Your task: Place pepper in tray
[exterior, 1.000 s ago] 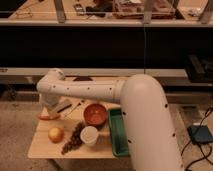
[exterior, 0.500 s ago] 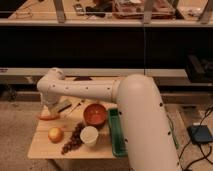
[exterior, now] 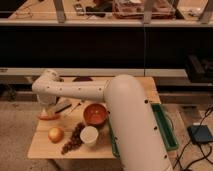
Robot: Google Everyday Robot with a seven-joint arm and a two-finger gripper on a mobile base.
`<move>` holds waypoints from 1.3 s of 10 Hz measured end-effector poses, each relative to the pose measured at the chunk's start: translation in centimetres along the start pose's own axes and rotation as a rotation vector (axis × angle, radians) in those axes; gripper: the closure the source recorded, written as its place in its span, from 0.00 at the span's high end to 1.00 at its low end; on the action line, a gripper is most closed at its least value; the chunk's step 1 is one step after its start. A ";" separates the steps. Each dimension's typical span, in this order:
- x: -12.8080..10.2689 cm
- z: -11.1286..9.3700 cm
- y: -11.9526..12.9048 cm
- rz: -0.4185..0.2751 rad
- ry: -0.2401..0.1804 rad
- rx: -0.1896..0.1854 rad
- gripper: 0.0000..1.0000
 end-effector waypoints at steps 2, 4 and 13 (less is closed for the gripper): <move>0.0 1.1 -0.2 0.020 -0.005 -0.019 0.65; -0.1 2.2 0.2 0.057 -0.015 -0.053 0.65; -1.2 5.8 3.2 0.089 -0.028 -0.136 0.41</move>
